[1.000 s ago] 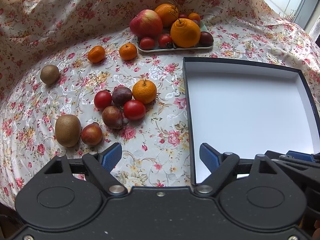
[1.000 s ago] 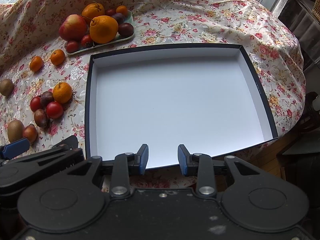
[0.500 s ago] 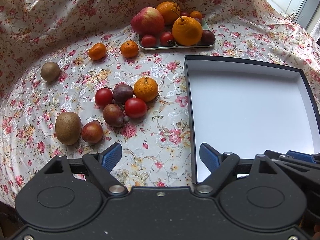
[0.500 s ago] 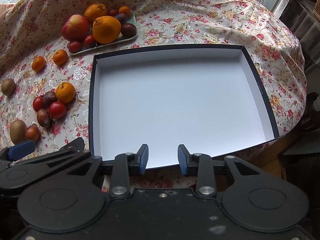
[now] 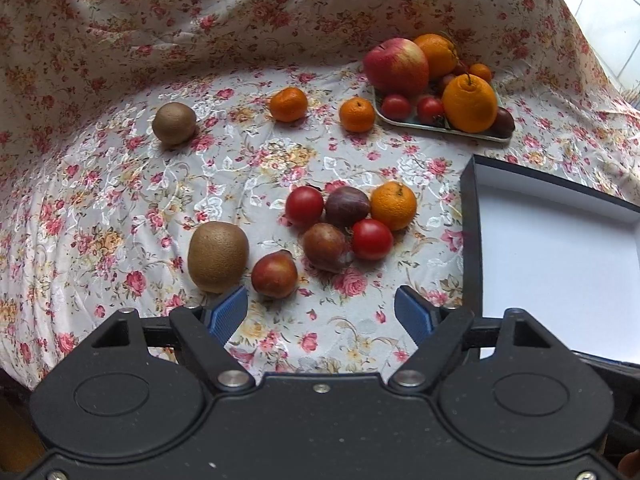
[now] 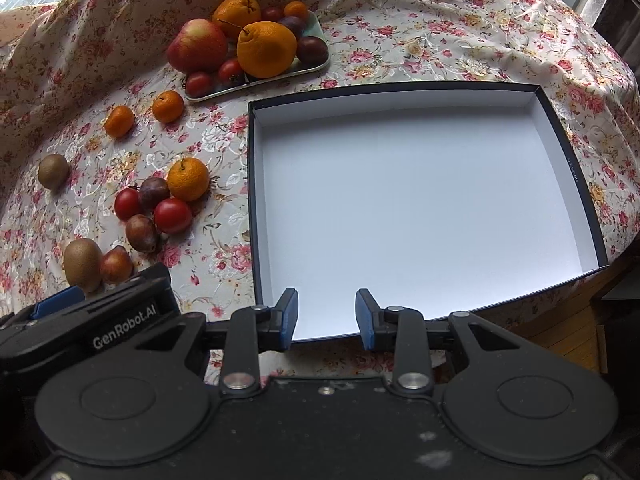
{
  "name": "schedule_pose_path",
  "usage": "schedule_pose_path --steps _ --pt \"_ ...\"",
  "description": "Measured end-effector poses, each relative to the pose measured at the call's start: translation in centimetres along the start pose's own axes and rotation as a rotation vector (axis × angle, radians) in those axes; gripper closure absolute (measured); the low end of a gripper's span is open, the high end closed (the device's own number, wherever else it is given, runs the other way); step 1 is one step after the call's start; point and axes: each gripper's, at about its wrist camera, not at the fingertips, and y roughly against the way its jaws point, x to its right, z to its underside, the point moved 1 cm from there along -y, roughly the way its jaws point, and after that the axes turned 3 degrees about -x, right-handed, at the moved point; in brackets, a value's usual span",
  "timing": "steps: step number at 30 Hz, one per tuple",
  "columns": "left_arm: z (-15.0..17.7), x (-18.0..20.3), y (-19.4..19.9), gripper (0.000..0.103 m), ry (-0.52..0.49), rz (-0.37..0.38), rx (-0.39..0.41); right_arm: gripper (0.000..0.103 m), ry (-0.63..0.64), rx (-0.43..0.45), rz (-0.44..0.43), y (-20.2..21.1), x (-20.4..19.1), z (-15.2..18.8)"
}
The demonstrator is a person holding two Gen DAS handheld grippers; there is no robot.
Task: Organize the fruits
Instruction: 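Move the left tool toward a brown kiwi while the right tool approaches a red-yellow plum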
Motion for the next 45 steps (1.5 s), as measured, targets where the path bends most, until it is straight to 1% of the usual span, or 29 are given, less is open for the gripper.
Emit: schedule_pose_path --steps 4,5,6,7,10,13,15,16,20,22,24,25,29,31,33,36,38,40,45 --pt "-0.7 -3.2 0.4 0.022 0.056 0.021 0.047 0.069 -0.002 -0.010 -0.040 -0.3 -2.3 -0.2" --pt "-0.9 -3.9 0.5 0.022 0.066 0.015 0.058 0.069 0.002 -0.008 -0.043 -0.3 -2.9 -0.2" --pt "-1.0 -4.5 0.6 0.022 0.073 0.004 0.061 0.070 0.010 -0.012 -0.070 -0.2 -3.9 -0.3" --pt "-1.2 -5.2 0.7 0.022 0.075 -0.005 0.061 0.070 0.025 -0.005 -0.074 -0.4 -4.8 -0.4" --pt "-1.7 -7.0 0.7 0.021 0.085 -0.009 0.050 0.070 0.039 -0.027 -0.162 0.4 -7.3 -0.3" --pt "-2.3 -8.5 0.7 0.021 0.083 -0.039 0.034 0.070 0.040 -0.026 -0.230 0.8 -9.7 -0.1" --pt "-2.8 -9.5 1.0 0.021 0.079 -0.051 0.041 0.070 0.025 -0.003 -0.253 1.0 -10.9 0.0" --pt "-3.1 -9.9 1.2 0.021 0.076 -0.056 0.046 0.070 0.019 0.008 -0.233 0.5 -11.8 0.1" --pt "-4.2 -11.9 1.3 0.021 0.074 -0.084 0.047 0.070 0.053 0.027 -0.216 0.7 -13.8 -0.7" --pt "-4.8 -12.7 0.8 0.021 0.076 -0.103 0.029 0.070 0.072 -0.007 -0.211 0.5 -14.3 -1.6" --pt "-5.5 -13.2 0.1 0.022 0.076 -0.108 0.006 0.070 0.071 -0.035 -0.237 0.3 -14.6 -2.7" --pt "-5.7 -13.4 -0.3 0.022 0.079 -0.102 -0.004 0.070 0.063 -0.044 -0.245 0.1 -14.7 -3.3" --pt "-6.1 -14.2 -1.8 0.022 0.116 -0.082 -0.045 0.070 0.050 -0.033 -0.251 -0.4 -15.4 -5.3" --pt "-6.0 -14.4 -2.6 0.026 0.137 -0.070 -0.073 0.070 0.056 -0.040 -0.240 -1.1 -15.8 -6.2" --pt "-5.9 -14.4 -3.2 0.027 0.139 -0.050 -0.102 0.071 0.064 -0.063 -0.224 -2.1 -16.2 -6.8" --pt "-5.8 -14.0 -3.9 0.028 0.107 -0.050 -0.120 0.077 0.089 -0.104 -0.184 -3.6 -16.9 -7.3" --pt "-5.7 -13.9 -4.3 0.028 0.091 -0.038 -0.135 0.077 0.128 -0.124 -0.172 -4.3 -17.4 -7.4" --pt "-5.6 -13.8 -4.5 0.028 0.094 -0.014 -0.149 0.077 0.132 -0.141 -0.178 -5.0 -17.5 -7.3" --pt "-5.7 -13.5 -4.5 0.028 0.077 0.038 -0.152 0.077 0.055 -0.217 -0.219 -6.5 -17.2 -7.3"
